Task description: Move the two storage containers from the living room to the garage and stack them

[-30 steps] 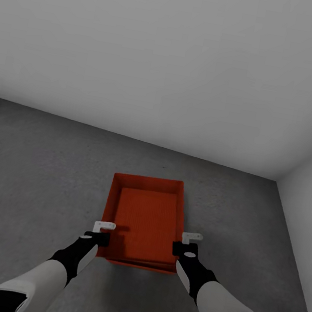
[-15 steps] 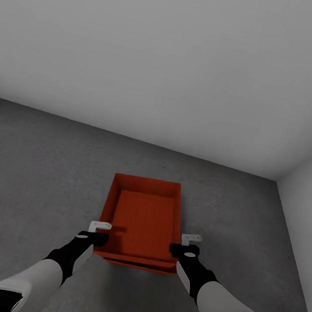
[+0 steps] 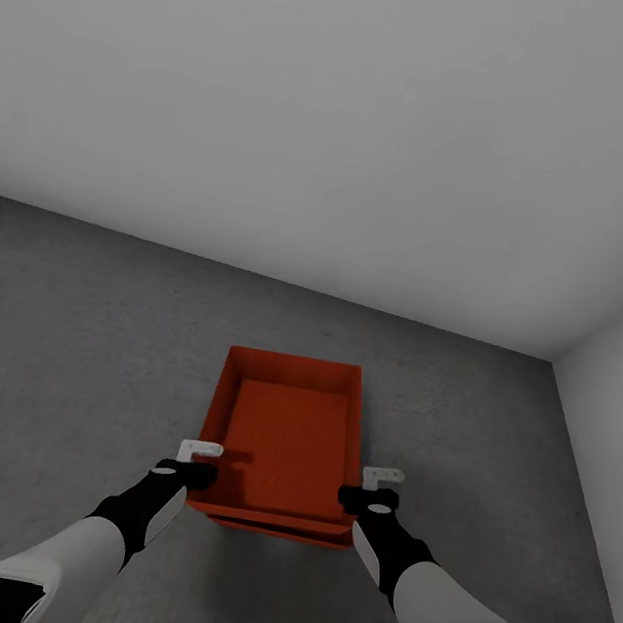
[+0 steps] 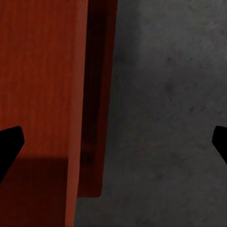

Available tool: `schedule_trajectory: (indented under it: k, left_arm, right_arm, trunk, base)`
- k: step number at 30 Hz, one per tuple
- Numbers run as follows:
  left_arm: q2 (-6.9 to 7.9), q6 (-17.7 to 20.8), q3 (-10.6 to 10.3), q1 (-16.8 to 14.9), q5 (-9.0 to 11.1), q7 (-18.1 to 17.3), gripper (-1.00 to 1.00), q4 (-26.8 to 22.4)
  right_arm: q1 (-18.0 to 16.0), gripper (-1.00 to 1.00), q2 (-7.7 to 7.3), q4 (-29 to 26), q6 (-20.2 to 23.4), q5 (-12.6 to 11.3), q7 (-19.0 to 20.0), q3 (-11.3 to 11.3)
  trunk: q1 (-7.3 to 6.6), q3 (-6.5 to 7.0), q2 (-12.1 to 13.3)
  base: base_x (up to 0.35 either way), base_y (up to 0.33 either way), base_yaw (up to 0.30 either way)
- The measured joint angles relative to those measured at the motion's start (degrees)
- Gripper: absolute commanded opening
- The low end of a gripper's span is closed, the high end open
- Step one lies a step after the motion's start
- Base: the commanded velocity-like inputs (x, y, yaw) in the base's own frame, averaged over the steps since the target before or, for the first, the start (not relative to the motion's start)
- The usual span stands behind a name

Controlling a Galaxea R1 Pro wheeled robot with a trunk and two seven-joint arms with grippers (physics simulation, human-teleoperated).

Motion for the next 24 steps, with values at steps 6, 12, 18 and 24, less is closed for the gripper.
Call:
schedule_trajectory:
  k: [6,12,18,24]
  left_arm:
    - [-0.06,0.0,0.1,0.0,0.0,0.2,1.0,0.0]
    - [-0.08,0.0,0.2,0.0,0.0,0.3,1.0,0.0]
    - [-0.09,0.1,0.2,0.0,0.2,0.2,1.0,0.1]
    - [-0.07,0.1,0.4,0.0,0.4,0.1,1.0,0.1]
  right_arm:
    - [0.0,1.0,-0.05,0.0,0.0,0.0,-0.1,0.0]
    - [0.0,1.0,-0.07,0.0,-0.1,0.0,-0.1,0.0]
    - [0.0,1.0,-0.07,0.0,-0.1,0.0,-0.1,0.0]
    - [0.0,1.0,-0.07,0.0,-0.1,0.0,-0.1,0.0]
  trunk:
    - [0.0,0.0,0.0]
    - [0.0,0.0,0.0]
    - [-1.09,0.89,2.0]
    - [-2.41,1.97,4.4]
  base:
    - [0.0,0.0,0.0]
    - [0.0,0.0,0.0]
    - [0.0,0.0,0.0]
    - [0.0,0.0,0.0]
